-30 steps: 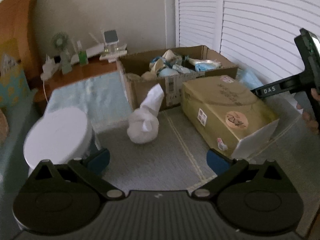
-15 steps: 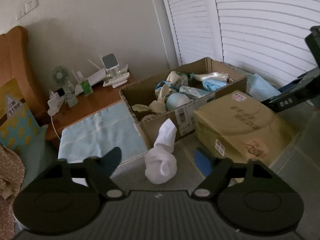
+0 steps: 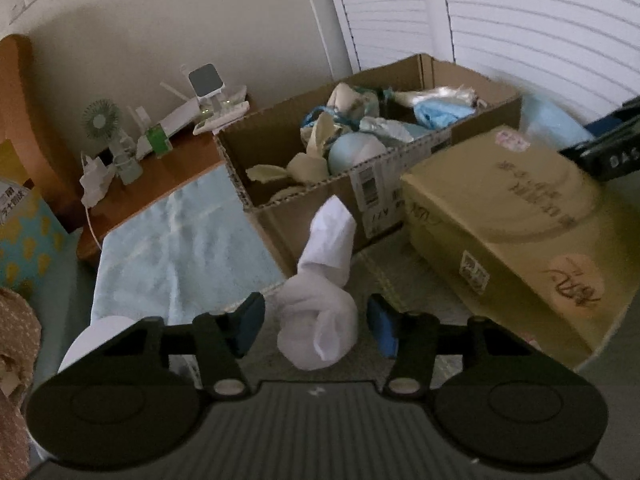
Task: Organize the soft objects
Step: 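Carry the blue mask into the box with the right tool while the left tool grasps the white bundle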
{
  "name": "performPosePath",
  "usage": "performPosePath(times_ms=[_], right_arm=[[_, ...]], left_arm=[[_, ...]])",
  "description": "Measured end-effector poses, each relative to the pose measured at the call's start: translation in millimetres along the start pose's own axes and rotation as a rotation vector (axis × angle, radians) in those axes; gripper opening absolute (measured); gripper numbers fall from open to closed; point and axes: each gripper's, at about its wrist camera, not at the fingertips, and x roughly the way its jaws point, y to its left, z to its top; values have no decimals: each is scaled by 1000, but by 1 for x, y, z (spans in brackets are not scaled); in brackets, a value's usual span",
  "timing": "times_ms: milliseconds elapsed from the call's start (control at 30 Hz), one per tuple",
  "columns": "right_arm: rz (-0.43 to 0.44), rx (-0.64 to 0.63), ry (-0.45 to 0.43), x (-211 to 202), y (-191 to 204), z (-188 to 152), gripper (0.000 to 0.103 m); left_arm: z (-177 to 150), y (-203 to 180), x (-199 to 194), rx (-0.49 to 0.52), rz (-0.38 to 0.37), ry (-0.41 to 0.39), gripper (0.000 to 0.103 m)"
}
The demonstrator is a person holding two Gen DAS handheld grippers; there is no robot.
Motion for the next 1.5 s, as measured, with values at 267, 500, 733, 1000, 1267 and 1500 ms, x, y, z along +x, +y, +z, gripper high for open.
performPosePath(times_ms=[267,500,733,1000,1267,1500], right_arm=[[-16,-31,15,6,6,1,58],[-25,-23,-2,-3,4,2,50],[-35,-17,-26,-23,4,3,49],[-49,-43,-77,-63,16,5,49],[-21,-102,-135,-99,41,17,49],[44,-196,-184,-109,76,43,49]], left_arm=[[3,2,7,0,-14,15,40],[3,5,1,-15,-28,6,38],[3,6,-26,-40,-58,-42,38],[-6,7,-71,-94,-126,-96,38],[-22,8,-105,-147,-175,-138,38],[-38,15,-116,-200,-181,-145,38]])
